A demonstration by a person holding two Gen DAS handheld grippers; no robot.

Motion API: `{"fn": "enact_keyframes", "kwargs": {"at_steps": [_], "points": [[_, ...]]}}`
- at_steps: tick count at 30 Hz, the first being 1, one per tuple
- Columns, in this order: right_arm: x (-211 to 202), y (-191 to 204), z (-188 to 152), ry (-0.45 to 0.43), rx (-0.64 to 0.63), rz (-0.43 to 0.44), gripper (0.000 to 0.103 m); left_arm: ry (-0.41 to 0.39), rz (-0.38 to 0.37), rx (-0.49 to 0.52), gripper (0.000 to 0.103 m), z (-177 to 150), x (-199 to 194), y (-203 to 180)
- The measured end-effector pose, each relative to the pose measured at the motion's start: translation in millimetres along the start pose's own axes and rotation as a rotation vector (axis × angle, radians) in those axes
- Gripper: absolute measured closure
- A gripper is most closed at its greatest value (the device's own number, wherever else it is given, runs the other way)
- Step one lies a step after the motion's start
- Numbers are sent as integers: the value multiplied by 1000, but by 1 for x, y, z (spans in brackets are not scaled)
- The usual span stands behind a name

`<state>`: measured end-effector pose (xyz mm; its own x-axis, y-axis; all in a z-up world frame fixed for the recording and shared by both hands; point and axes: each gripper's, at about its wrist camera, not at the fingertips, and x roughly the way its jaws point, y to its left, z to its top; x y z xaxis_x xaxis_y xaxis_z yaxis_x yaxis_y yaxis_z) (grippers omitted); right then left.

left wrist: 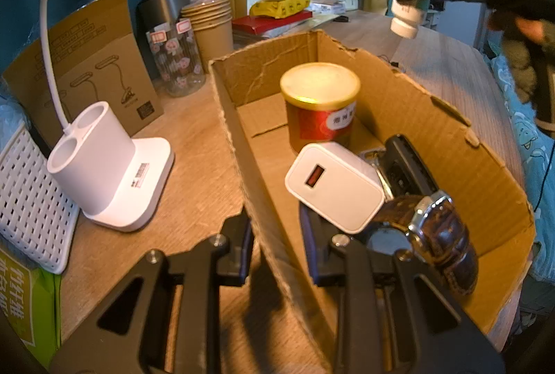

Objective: Organize rigid objects
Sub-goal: 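Lift the pill bottle with the right gripper and carry it over the box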

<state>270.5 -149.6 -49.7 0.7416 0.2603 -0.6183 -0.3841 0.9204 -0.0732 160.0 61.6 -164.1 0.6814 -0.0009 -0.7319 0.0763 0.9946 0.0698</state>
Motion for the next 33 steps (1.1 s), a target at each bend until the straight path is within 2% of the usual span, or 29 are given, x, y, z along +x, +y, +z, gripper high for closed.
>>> {"fn": "enact_keyframes", "kwargs": {"at_steps": [21,33], "points": [[-70,58,-8,-65,-73,129,57,2,-2,-2,77,0,0,0],[-81,79,-28,-39,-63,206,57,2,-2,-2,77,0,0,0]]}}
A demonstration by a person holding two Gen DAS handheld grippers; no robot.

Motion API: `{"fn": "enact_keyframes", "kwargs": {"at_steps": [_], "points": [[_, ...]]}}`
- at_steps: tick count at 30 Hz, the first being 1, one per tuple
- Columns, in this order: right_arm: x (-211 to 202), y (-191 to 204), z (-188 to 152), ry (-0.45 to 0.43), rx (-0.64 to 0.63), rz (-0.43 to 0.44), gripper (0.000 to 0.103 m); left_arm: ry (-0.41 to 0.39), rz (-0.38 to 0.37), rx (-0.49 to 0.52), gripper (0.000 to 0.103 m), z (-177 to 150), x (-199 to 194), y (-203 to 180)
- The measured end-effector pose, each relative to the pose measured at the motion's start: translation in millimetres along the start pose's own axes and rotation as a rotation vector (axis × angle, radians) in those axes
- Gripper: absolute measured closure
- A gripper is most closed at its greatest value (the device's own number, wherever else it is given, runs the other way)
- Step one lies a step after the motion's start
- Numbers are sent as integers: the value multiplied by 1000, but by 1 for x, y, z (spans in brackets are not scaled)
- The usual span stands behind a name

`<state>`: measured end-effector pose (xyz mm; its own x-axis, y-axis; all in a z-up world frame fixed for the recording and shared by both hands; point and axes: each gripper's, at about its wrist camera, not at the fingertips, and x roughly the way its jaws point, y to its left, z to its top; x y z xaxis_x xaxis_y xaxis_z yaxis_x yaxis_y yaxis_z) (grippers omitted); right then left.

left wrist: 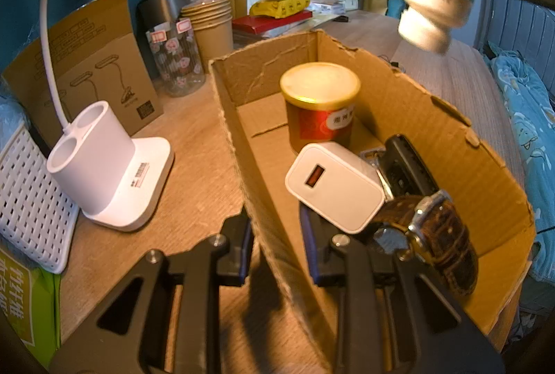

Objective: Organize rigid objects
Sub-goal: 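Lift the pill bottle with the right gripper and carry it over the box, then lower the pill bottle into the box and open the right gripper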

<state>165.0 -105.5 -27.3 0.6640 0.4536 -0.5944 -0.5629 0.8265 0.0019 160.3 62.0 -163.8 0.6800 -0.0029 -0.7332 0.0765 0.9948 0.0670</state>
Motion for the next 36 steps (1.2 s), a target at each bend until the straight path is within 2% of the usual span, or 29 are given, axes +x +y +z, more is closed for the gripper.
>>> {"fn": "enact_keyframes", "kwargs": {"at_steps": [12,25,30,36], "points": [[24,16,-22,68,-2,45,57,0,0,0,77,0,0,0],[61,24,-32,93,-85,-14,57,0,0,0,77,1,1,1],[63,29,-42,101,-110,-16,56,0,1,1,77,1,1,1],[55,31,-47,108,-108,18,51,1,1,1,77,1,1,1]]}}
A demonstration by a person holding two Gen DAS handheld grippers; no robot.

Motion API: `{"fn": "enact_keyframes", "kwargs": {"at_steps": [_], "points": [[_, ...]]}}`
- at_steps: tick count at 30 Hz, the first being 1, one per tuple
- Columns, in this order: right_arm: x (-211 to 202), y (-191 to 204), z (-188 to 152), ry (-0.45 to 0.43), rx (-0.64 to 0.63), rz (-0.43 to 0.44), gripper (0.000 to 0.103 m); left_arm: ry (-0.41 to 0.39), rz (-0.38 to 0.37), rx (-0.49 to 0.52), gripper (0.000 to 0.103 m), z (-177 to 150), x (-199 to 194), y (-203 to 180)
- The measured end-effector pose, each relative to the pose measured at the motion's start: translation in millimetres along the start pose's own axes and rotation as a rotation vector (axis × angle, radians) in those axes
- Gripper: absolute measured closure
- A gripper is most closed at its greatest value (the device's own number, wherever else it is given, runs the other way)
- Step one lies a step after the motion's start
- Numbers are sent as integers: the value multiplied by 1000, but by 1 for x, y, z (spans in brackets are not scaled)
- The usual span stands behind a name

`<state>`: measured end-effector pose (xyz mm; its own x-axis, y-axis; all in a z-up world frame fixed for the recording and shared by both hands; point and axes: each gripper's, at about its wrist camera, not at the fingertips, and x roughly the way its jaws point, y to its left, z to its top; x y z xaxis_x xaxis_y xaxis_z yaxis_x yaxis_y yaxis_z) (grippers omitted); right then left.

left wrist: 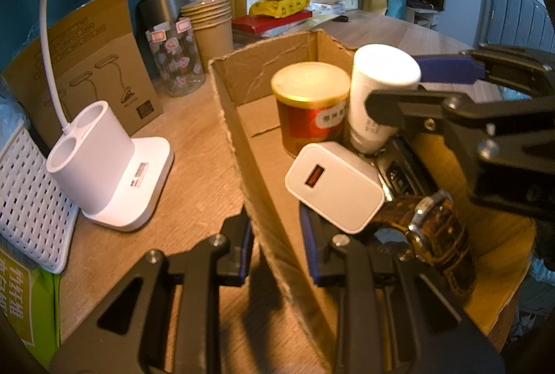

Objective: Organize rigid objects
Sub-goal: 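Lower the pill bottle into the box and open the right gripper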

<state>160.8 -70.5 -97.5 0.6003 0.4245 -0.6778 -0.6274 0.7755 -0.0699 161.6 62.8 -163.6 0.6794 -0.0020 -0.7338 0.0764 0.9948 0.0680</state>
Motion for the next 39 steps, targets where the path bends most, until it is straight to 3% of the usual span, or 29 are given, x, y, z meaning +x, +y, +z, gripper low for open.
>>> {"fn": "enact_keyframes", "kwargs": {"at_steps": [16,20,25,32,39], "points": [[-25,-36,10,-63,128,-9,48,0,0,0,77,0,0,0],[-10,-44,10,-38,151,-31,48,-1,1,2,77,0,0,0],[-10,-33,5,-39,134,13,43,-1,1,0,77,1,1,2],[8,-13,-18,54,95,39,43,2,-2,-2,77,1,1,2],[-6,-22,-19,28,126,39,43,2,-1,-2,77,1,1,2]]}}
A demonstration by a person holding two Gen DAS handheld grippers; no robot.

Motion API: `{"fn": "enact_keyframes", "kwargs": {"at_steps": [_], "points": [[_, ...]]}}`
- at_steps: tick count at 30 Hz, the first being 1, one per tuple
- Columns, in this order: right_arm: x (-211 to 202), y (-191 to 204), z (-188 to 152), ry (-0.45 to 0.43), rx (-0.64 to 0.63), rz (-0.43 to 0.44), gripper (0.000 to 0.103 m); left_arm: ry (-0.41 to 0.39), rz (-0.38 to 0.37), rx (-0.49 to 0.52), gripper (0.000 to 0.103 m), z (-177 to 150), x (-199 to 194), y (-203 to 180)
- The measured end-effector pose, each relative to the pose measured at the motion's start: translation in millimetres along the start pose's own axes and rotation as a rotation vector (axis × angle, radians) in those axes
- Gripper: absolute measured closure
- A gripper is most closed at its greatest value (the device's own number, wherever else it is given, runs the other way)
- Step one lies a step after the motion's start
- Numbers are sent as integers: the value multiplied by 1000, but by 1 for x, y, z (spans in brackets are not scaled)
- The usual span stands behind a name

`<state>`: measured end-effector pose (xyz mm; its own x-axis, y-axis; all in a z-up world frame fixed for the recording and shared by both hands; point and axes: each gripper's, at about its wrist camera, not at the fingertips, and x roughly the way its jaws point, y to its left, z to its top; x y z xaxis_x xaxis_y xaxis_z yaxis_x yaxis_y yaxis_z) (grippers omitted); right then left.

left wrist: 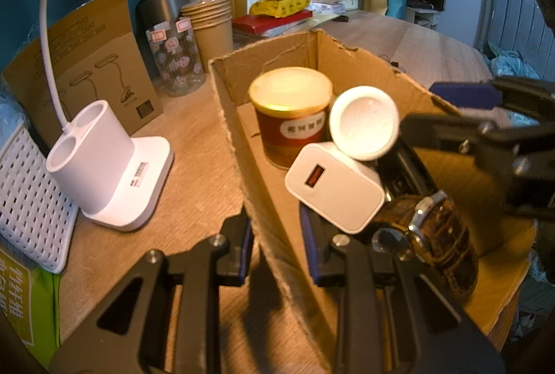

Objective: Organize rigid objects
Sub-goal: 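Lower the pill bottle into the box and open the right gripper, then move the right gripper to the black flashlight and close on it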

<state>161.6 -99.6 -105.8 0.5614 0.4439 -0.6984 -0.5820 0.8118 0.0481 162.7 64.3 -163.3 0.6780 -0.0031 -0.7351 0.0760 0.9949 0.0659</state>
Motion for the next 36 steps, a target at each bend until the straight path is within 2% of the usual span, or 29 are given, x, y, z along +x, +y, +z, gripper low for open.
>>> {"fn": "enact_keyframes", "kwargs": {"at_steps": [3,5,15,25,36], "points": [[-10,-5,5,-27,13,-9,43,0,0,0,77,0,0,0],[-15,-9,9,-47,18,-20,38,0,0,0,77,0,0,0],[-20,-47,21,-89,90,-88,37,0,0,0,77,0,0,0],[3,-84,30,-82,145,-141,37,0,0,0,76,0,0,0],[36,-102,37,-43,176,-153,37,3,-4,-1,76,0,1,0]]}}
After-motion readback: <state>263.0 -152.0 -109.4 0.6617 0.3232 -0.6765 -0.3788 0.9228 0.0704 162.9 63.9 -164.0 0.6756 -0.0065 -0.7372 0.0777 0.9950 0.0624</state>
